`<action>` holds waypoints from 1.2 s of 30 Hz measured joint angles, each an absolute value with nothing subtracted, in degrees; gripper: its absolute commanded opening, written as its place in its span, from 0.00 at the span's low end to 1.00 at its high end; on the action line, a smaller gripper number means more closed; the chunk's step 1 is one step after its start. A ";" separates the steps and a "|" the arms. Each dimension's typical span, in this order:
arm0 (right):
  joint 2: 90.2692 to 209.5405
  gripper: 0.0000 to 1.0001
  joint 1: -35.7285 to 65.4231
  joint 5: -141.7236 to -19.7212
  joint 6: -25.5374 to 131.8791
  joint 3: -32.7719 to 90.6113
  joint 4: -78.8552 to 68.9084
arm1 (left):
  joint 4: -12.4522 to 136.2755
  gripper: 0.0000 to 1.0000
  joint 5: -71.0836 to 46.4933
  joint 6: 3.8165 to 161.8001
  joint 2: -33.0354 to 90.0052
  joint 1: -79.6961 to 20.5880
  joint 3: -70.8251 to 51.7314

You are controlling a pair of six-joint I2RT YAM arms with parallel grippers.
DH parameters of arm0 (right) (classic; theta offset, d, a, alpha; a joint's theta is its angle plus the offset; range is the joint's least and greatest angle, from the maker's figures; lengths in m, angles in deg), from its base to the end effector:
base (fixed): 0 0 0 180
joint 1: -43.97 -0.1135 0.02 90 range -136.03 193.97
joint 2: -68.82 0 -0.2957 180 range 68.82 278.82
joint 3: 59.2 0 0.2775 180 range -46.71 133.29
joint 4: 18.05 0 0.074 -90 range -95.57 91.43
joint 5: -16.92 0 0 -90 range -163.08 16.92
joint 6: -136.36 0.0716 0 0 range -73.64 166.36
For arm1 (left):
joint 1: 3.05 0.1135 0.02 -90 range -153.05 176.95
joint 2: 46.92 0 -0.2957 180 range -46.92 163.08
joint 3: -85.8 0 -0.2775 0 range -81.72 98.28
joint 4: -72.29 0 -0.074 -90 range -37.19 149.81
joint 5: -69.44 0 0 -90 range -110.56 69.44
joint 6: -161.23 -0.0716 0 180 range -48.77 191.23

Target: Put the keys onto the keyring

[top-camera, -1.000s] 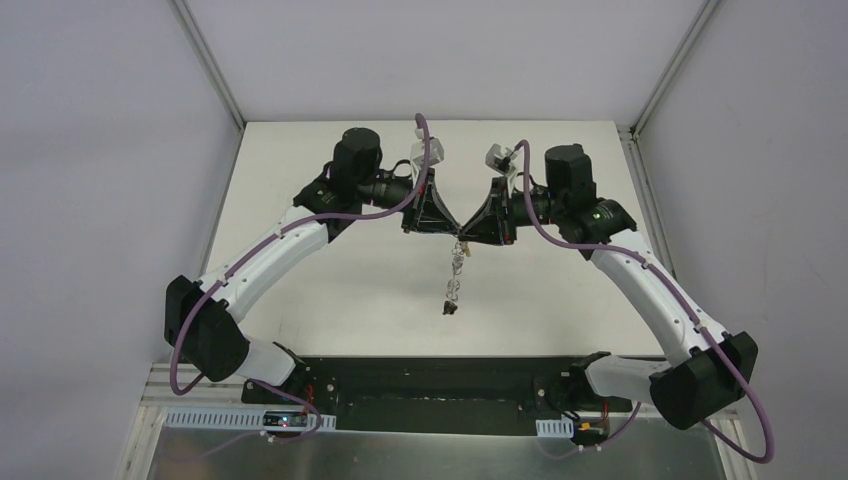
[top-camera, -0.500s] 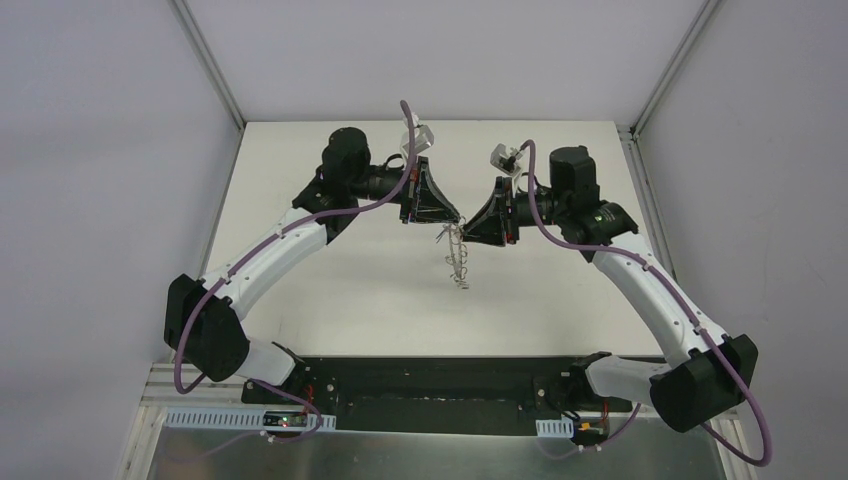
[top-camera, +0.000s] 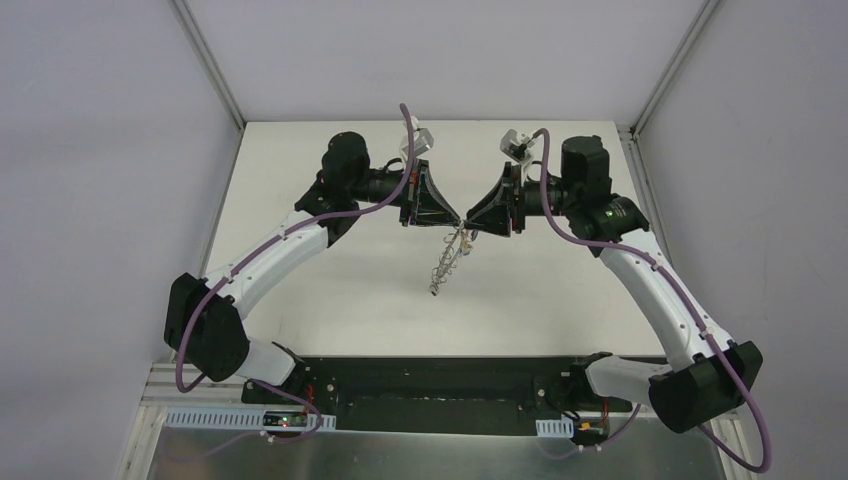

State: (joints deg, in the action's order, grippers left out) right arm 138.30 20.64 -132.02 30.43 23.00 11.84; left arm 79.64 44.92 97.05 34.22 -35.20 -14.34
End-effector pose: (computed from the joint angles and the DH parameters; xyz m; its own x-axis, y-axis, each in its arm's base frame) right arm 0.2448 0.1724 0.4188 0.0017 -0.1535 -0.9881 -0.9935 0.1118 -0.0191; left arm 0.2659 -0.2441 0.4104 -0.3492 0.0060 -0.9370 0.9273 -0.1416 -0.3465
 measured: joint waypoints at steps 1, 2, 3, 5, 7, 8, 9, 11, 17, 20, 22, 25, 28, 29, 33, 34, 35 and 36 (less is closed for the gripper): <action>138.27 0.33 20.73 -132.04 30.43 23.17 11.84 | 79.88 0.00 45.03 97.25 34.22 -35.20 -14.41; 138.21 0.33 20.79 -132.06 30.43 23.33 11.84 | 80.12 0.00 45.05 97.31 34.22 -35.20 -14.43; 138.19 0.32 20.86 -132.15 30.43 23.35 11.82 | 80.34 0.00 45.05 97.45 34.22 -35.20 -14.47; 138.19 0.32 20.88 -132.39 30.50 23.35 11.84 | 80.67 0.00 45.05 97.69 34.22 -35.20 -14.50; 138.19 0.31 20.90 -132.67 30.72 23.35 11.73 | 81.22 0.00 45.03 97.95 34.22 -35.20 -14.52; 138.19 0.31 20.90 -132.98 30.89 23.30 11.53 | 81.59 0.00 45.05 98.15 34.22 -35.20 -14.56; 138.19 0.31 20.90 -133.35 31.05 23.17 11.25 | 81.92 0.00 45.05 98.34 34.22 -35.20 -14.63; 138.19 0.29 20.90 -134.03 31.57 22.69 10.79 | 82.46 0.00 45.03 99.02 34.22 -35.20 -14.74; 138.21 0.22 20.90 -135.52 33.78 21.21 9.15 | 85.13 0.00 45.03 101.62 34.33 -35.20 -14.82; 138.27 0.18 20.90 -136.02 34.87 20.99 8.12 | 85.94 0.00 45.03 102.25 34.40 -35.20 -14.82; 138.38 0.15 20.90 -136.48 35.66 20.97 7.21 | 86.22 0.00 45.03 102.47 34.44 -35.20 -14.82; 138.69 0.08 20.90 -136.91 36.79 20.97 6.07 | 86.62 0.00 45.03 102.80 34.44 -35.20 -14.82; 139.06 0.00 20.88 -137.48 37.86 20.97 5.20 | 86.62 0.00 45.00 103.00 34.46 -35.17 -14.82; 139.08 0.00 20.86 -137.66 38.13 20.92 5.00 | 86.64 0.00 45.03 103.09 34.46 -35.06 -14.82; 139.13 0.00 20.86 -137.75 38.24 20.88 4.80 | 86.86 0.00 45.03 103.30 34.48 -34.85 -14.82; 139.13 0.00 20.84 -137.61 37.76 20.97 5.26 | 86.86 0.00 45.05 103.30 34.48 -34.85 -14.82; 139.13 0.00 20.82 -137.33 36.82 21.29 6.31 | 86.75 0.02 45.07 103.28 34.48 -34.82 -14.82; 139.13 0.00 20.73 -136.96 35.74 21.73 7.51 | 86.57 0.07 45.11 103.24 34.51 -34.82 -14.82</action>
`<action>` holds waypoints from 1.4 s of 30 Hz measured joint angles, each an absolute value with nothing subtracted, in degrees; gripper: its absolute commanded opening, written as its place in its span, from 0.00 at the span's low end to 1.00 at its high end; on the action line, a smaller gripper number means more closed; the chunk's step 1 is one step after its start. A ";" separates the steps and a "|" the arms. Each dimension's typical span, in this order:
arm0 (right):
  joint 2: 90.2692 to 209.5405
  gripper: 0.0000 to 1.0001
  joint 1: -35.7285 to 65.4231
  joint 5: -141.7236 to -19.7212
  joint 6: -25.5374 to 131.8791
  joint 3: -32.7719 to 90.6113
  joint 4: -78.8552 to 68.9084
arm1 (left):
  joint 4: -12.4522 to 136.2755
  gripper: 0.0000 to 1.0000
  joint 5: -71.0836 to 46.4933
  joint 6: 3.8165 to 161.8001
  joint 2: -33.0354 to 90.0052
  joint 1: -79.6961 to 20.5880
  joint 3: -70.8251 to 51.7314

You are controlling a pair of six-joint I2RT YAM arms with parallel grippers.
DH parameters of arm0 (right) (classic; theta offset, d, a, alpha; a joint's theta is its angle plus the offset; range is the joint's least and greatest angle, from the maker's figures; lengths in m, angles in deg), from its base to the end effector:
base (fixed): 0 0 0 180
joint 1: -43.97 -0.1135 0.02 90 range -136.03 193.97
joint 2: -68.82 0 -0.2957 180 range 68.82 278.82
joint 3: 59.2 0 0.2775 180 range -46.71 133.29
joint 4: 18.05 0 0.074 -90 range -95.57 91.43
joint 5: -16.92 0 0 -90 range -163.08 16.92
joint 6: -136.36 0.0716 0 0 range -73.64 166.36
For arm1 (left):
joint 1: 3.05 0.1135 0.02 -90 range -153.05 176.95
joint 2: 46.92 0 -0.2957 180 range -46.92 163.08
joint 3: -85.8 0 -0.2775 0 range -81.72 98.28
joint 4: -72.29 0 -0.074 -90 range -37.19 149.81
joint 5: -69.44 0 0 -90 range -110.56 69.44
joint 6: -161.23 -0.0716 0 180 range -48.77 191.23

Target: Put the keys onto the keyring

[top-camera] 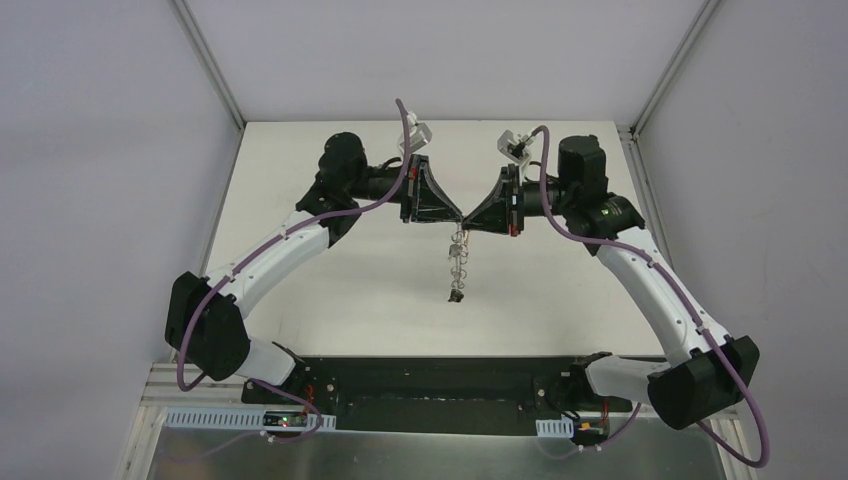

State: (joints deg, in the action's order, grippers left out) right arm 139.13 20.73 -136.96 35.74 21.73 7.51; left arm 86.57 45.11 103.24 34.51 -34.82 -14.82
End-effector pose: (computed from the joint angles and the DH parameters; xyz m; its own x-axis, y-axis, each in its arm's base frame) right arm 0.2458 0.1755 0.4158 -0.0539 -0.1115 -0.9923 -0.9979 0.0424 0.0494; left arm 0.2670 -0.2421 0.4179 -0.3636 -0.0317 -0.9310 0.9214 -0.1597 -0.3544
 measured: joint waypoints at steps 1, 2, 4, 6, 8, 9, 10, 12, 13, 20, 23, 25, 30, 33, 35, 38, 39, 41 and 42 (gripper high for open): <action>139.13 0.00 20.49 -136.26 34.17 22.60 9.46 | 86.40 0.13 45.16 102.98 34.51 -34.80 -14.82; 139.13 0.00 20.05 -135.23 32.34 23.61 11.69 | 85.78 0.20 45.24 102.10 34.51 -34.80 -14.76; 139.13 0.00 18.94 -133.02 28.75 25.51 15.86 | 81.94 0.33 45.46 98.54 34.40 -34.45 -13.95; 139.56 0.00 17.19 -129.99 24.99 27.87 20.43 | 76.08 0.40 45.29 93.75 34.27 -34.12 -12.72; 140.55 0.00 15.16 -127.47 21.97 29.95 23.99 | 68.78 0.44 45.09 87.22 34.16 -34.06 -10.78; 141.09 0.00 14.43 -126.82 21.01 30.54 25.19 | 64.93 0.45 45.00 84.03 34.16 -34.08 -9.34; 141.57 0.00 13.87 -126.16 20.23 30.80 25.96 | 62.55 0.46 44.89 81.71 34.16 -34.08 -8.31; 142.51 0.00 13.01 -125.26 19.13 30.84 27.53 | 57.37 0.48 44.85 76.55 34.16 -34.10 -5.88; 143.04 0.00 12.73 -124.72 18.74 30.84 28.32 | 54.97 0.48 44.76 73.88 34.16 -34.15 -4.75; 145.01 0.00 11.81 -123.17 18.06 30.84 30.09 | 38.79 0.44 43.06 57.29 34.16 -36.09 -0.24; 145.16 0.00 11.57 -123.19 18.04 30.84 30.29 | 35.12 0.42 42.14 53.49 34.29 -36.88 -0.07; 145.20 0.00 11.46 -123.19 18.04 30.84 30.29 | 33.37 0.41 41.75 51.68 34.55 -37.23 0.21; 145.20 0.00 11.35 -123.21 18.06 30.84 30.27 | 30.95 0.38 40.30 48.38 35.77 -37.64 1.42; 145.20 0.00 11.35 -123.23 18.06 30.84 30.24 | 30.51 0.35 40.17 47.70 36.47 -38.01 1.85; 145.20 0.00 11.35 -123.23 18.08 30.84 30.24 | 30.38 0.32 40.13 47.61 36.89 -38.34 2.05; 145.20 0.00 11.35 -123.23 18.17 30.80 30.22 | 30.44 0.25 40.00 47.68 37.33 -38.39 2.25; 145.20 0.00 11.35 -123.23 18.19 30.76 30.22 | 30.44 0.23 40.00 47.77 37.39 -38.39 2.25; 145.20 0.00 11.35 -123.23 18.19 30.71 30.22 | 30.53 0.19 39.98 47.87 37.44 -38.39 2.25; 145.20 0.00 11.35 -123.23 18.19 30.71 30.22 | 30.60 0.17 39.98 47.90 37.44 -38.36 2.25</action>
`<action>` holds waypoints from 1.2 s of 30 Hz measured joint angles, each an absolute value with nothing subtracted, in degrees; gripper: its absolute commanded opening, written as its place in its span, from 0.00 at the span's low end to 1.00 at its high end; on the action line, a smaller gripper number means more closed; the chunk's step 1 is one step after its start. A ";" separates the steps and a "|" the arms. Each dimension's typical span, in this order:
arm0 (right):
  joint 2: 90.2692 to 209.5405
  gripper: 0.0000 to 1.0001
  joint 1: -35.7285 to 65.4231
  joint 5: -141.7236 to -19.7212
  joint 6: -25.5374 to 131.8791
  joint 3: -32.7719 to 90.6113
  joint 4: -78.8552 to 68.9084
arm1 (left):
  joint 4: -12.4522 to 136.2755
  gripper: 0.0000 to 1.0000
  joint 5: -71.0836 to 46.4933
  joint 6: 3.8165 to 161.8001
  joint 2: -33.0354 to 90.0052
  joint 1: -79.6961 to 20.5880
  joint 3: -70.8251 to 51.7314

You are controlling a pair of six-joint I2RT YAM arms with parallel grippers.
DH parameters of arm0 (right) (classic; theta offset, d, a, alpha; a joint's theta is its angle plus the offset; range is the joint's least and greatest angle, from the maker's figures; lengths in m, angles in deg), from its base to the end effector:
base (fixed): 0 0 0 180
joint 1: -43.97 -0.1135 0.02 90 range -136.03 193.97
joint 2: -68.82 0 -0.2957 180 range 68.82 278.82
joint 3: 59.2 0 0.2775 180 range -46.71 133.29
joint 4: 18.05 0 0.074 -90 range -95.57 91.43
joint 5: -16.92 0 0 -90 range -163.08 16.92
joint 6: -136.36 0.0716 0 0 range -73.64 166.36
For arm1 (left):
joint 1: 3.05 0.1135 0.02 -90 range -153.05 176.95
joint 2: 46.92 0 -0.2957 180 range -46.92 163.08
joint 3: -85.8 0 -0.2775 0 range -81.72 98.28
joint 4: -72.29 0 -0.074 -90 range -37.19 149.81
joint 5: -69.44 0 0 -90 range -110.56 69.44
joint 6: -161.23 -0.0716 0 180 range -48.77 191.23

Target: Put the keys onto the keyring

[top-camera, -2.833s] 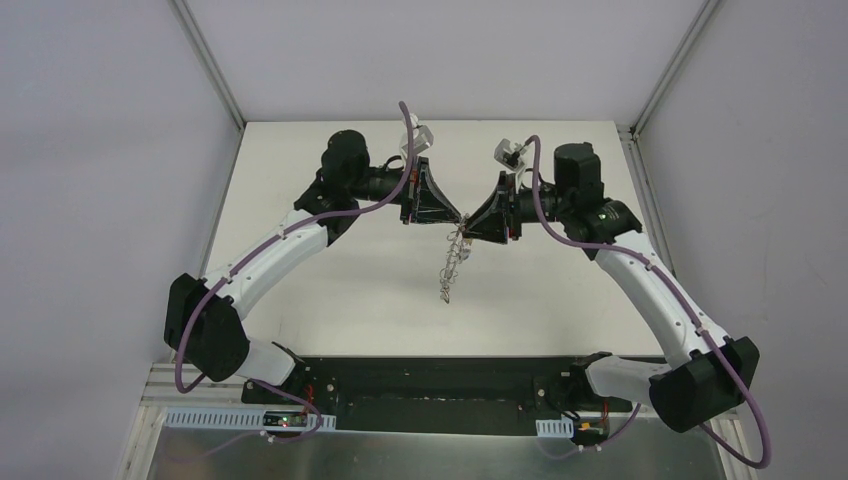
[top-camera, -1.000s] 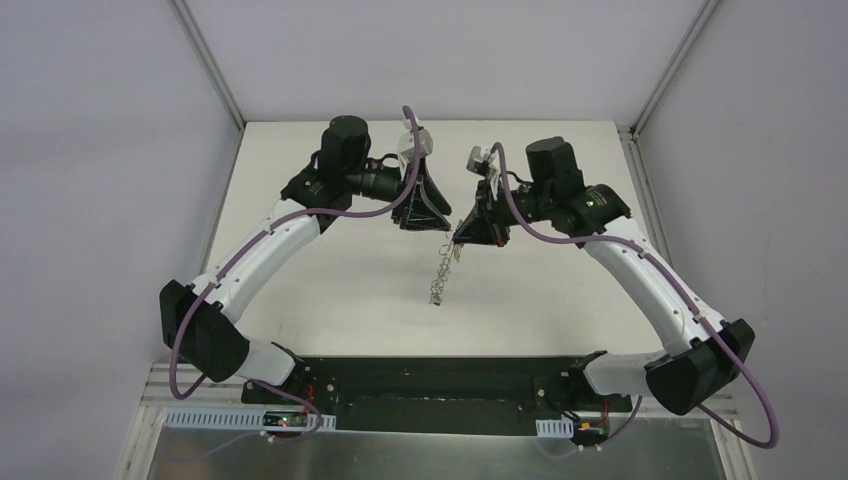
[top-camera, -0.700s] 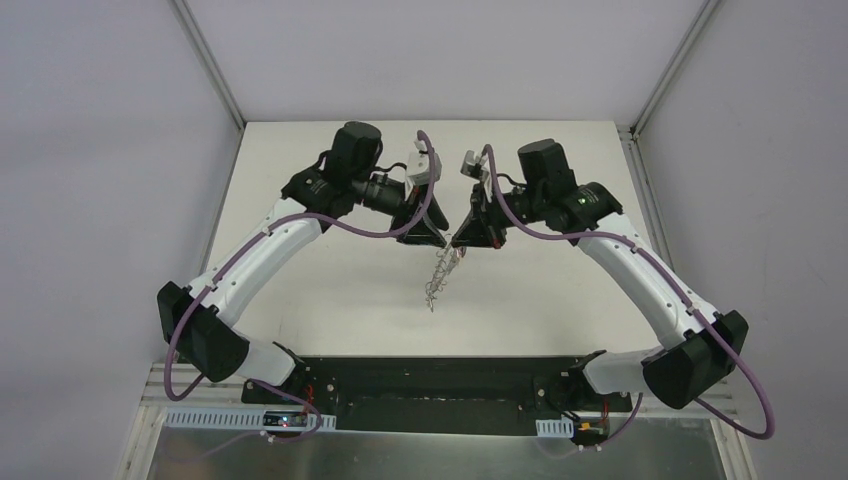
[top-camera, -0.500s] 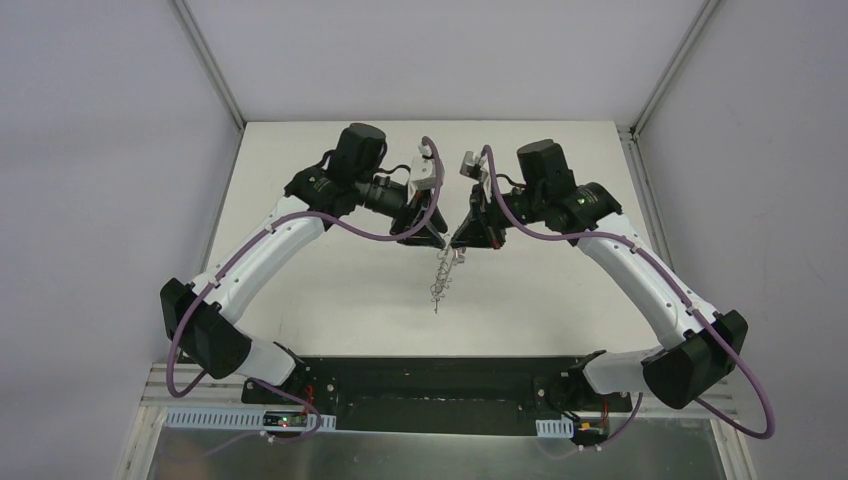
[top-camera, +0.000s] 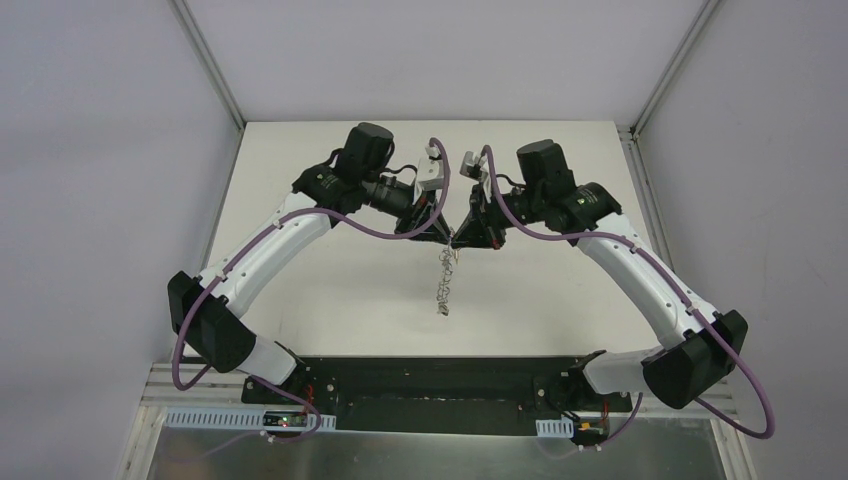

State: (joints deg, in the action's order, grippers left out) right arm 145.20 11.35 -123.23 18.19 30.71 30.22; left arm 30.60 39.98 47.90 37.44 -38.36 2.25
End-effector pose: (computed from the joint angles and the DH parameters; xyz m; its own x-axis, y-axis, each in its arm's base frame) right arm 0.2388 0.2181 0.3975 -0.0092 -0.3650 -0.9309 -0.9995 0.0310 -0.0023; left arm 0.2555 -0.2574 0.4119 -0.0129 0.2478 -0.9687 0.9879 -0.1463 -0.0506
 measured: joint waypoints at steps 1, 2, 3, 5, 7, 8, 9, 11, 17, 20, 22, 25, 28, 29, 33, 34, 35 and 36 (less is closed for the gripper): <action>145.20 0.00 11.35 -123.23 18.19 30.71 30.22 | 30.66 0.16 39.98 47.92 37.44 -38.36 2.25; 145.20 0.00 11.35 -123.23 18.19 30.71 30.22 | 30.75 0.15 39.98 47.94 37.44 -38.39 2.25; 145.20 0.00 11.35 -123.23 18.19 30.71 30.22 | 30.79 0.15 39.98 47.98 37.44 -38.39 2.25; 145.20 0.00 11.35 -123.23 18.19 30.71 30.22 | 30.81 0.14 40.00 48.01 37.44 -38.39 2.25; 145.20 0.00 11.35 -123.23 18.22 30.71 30.22 | 30.81 0.10 39.98 48.07 37.44 -38.39 2.25; 145.20 0.00 11.35 -123.23 18.22 30.71 30.22 | 30.84 0.07 39.98 48.14 37.44 -38.39 2.25; 145.20 0.00 11.35 -123.23 18.22 30.71 30.22 | 30.86 0.02 39.98 48.25 37.44 -38.39 2.25; 145.20 0.00 11.35 -123.23 18.26 30.71 30.22 | 31.08 0.00 39.98 48.55 37.44 -38.39 2.25; 145.09 0.07 11.53 -123.23 19.02 30.52 29.59 | 32.74 0.00 40.17 51.83 37.44 -38.21 1.92; 144.22 0.20 12.73 -123.47 20.27 29.40 28.12 | 39.25 0.00 41.59 58.93 37.15 -37.45 -0.92; 143.43 0.26 14.13 -124.30 21.65 28.27 26.29 | 46.44 0.00 42.77 65.43 36.76 -36.70 -4.03; 141.92 0.29 16.34 -126.34 23.83 26.19 22.97 | 60.19 0.00 44.06 77.69 36.32 -35.59 -9.29; 140.11 0.30 18.30 -127.95 25.91 23.85 20.10 | 72.82 0.00 44.96 88.94 36.32 -34.80 -12.57; 139.48 0.30 18.87 -128.52 26.54 23.04 19.18 | 75.38 0.00 45.09 91.15 36.32 -34.80 -12.88; 137.77 0.26 20.18 -130.07 28.25 20.83 17.00 | 84.36 0.00 45.44 97.84 36.30 -34.54 -13.10; 137.55 0.24 20.34 -130.38 28.47 20.55 16.71 | 86.00 0.00 45.48 98.98 36.28 -34.54 -13.14; 137.38 0.22 20.45 -130.69 28.77 20.35 16.45 | 87.47 0.00 45.48 99.98 36.28 -34.50 -13.23; 137.20 0.21 20.55 -131.04 29.01 20.16 16.08 | 88.63 0.00 45.48 100.94 36.28 -34.50 -13.31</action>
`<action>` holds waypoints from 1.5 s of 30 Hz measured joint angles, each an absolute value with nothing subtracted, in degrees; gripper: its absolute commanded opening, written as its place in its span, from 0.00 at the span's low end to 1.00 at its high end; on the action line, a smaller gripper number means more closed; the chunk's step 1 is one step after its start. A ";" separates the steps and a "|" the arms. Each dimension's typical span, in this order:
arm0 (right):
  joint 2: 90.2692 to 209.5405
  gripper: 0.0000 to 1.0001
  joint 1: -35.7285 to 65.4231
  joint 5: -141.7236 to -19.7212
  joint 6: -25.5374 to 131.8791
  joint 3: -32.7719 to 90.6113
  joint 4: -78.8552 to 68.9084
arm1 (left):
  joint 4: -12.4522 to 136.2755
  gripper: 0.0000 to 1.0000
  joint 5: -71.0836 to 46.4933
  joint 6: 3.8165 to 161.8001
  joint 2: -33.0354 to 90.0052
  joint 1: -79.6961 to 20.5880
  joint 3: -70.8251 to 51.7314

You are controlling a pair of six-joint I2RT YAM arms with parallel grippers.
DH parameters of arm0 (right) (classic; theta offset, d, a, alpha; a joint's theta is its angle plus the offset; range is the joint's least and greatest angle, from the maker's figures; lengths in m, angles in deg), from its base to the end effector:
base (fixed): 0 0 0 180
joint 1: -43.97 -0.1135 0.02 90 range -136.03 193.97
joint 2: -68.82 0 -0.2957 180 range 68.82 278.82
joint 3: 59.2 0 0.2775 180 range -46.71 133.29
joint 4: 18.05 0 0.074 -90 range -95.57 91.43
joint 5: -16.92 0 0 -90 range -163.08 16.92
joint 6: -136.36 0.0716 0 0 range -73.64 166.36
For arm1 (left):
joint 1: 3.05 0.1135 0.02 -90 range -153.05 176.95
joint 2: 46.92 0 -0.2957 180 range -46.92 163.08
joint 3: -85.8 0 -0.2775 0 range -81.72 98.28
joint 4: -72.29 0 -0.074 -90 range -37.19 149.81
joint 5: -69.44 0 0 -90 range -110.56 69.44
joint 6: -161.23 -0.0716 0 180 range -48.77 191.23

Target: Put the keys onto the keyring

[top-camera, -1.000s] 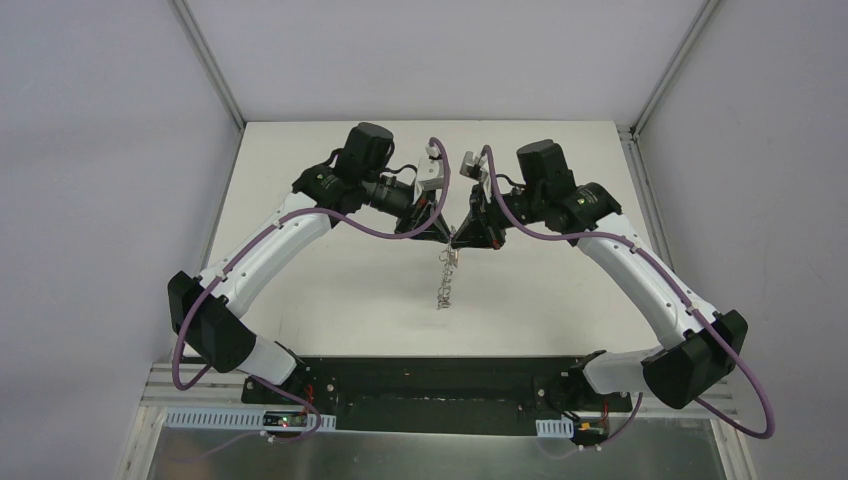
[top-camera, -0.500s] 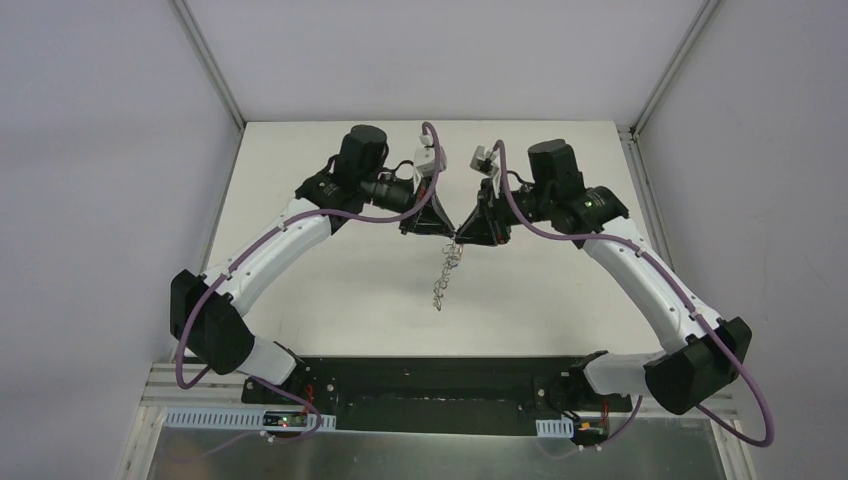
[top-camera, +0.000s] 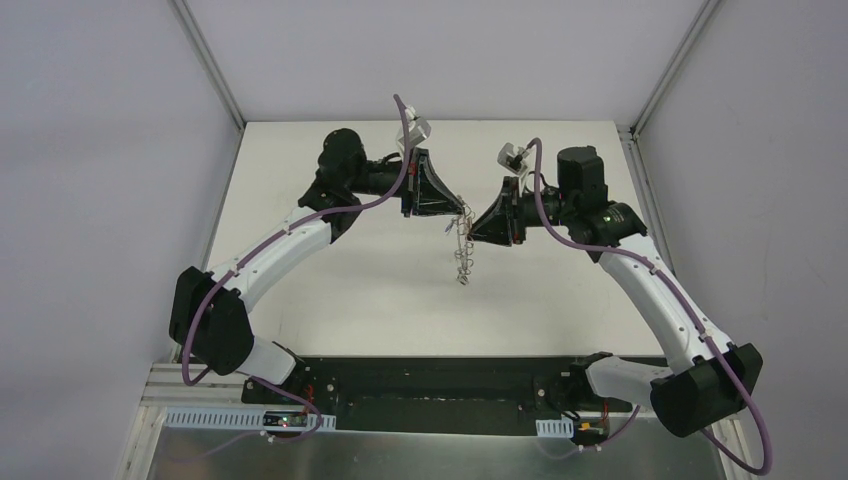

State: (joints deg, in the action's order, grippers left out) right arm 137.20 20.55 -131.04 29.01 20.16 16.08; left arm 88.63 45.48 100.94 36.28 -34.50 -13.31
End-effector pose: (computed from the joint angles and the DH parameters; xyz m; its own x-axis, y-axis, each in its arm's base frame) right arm 0.2387 0.1695 0.3972 -0.0682 -0.2019 -0.9770 -0.9915 0.1224 0.0439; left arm 0.2749 -0.2448 0.4209 -0.3002 -0.0523 -0.9524 0.9434 -0.1636 -0.2884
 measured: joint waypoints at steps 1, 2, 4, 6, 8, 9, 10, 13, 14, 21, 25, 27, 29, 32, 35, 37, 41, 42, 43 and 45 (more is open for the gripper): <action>137.12 0.20 20.58 -131.17 29.21 20.11 15.95 | 89.50 0.00 45.51 101.71 36.28 -34.50 -13.45; 137.07 0.19 20.64 -131.54 29.45 20.11 15.67 | 90.55 0.00 45.51 102.50 36.28 -34.50 -13.64; 137.07 0.20 20.64 -132.19 29.87 20.09 14.97 | 92.25 0.00 45.57 103.96 36.28 -34.50 -14.17; 137.07 0.26 20.66 -132.57 30.26 20.03 14.29 | 93.30 0.00 45.68 105.07 36.28 -34.50 -14.54; 137.07 0.32 20.66 -132.76 30.61 20.00 13.96 | 94.31 0.00 46.10 105.66 36.28 -34.50 -14.87; 137.07 0.34 20.66 -132.76 30.72 20.00 13.94 | 94.62 0.00 46.34 105.97 36.28 -34.50 -14.95; 137.05 0.36 20.73 -132.78 30.63 20.00 13.96 | 94.88 0.00 46.51 106.30 36.28 -34.50 -15.02; 137.01 0.38 20.90 -132.72 30.21 20.00 14.40 | 95.51 0.00 46.80 106.74 36.28 -34.50 -15.04; 136.92 0.38 20.99 -132.70 29.93 20.03 14.70 | 95.62 0.00 46.91 106.84 36.28 -34.50 -15.04; 136.33 0.38 21.58 -132.26 28.31 22.71 17.30 | 97.04 0.00 48.26 107.11 36.28 -34.50 -15.59; 136.29 0.38 21.63 -132.35 27.79 24.79 17.85 | 97.08 0.00 48.50 107.15 36.28 -34.50 -16.31; 136.29 0.37 21.63 -132.50 27.81 25.29 17.87 | 97.17 0.00 48.57 107.26 36.28 -34.50 -16.33; 136.31 0.35 21.63 -132.72 27.92 25.40 17.65 | 97.35 0.00 48.57 107.46 36.28 -34.50 -16.33; 136.74 0.31 21.63 -133.22 28.49 25.40 17.13 | 98.02 0.00 48.57 108.13 36.28 -34.50 -16.35; 137.58 0.28 21.60 -133.81 29.67 25.40 16.06 | 99.12 0.00 48.57 109.03 36.28 -34.50 -16.37; 138.08 0.27 21.54 -134.05 30.52 25.38 15.27 | 99.82 0.00 48.57 109.55 36.30 -34.50 -16.37; 138.95 0.26 21.23 -134.47 31.90 25.38 13.74 | 100.52 0.00 48.57 110.04 36.30 -34.50 -16.37; 139.08 0.26 21.17 -134.66 32.20 25.40 13.48 | 100.67 0.00 48.57 110.17 36.30 -34.50 -16.37; 139.15 0.25 21.08 -134.88 32.42 25.38 13.24 | 100.78 0.00 48.57 110.28 36.30 -34.50 -16.37; 139.19 0.24 20.95 -135.12 32.77 25.40 12.95 | 101.00 0.00 48.57 110.52 36.30 -34.50 -16.37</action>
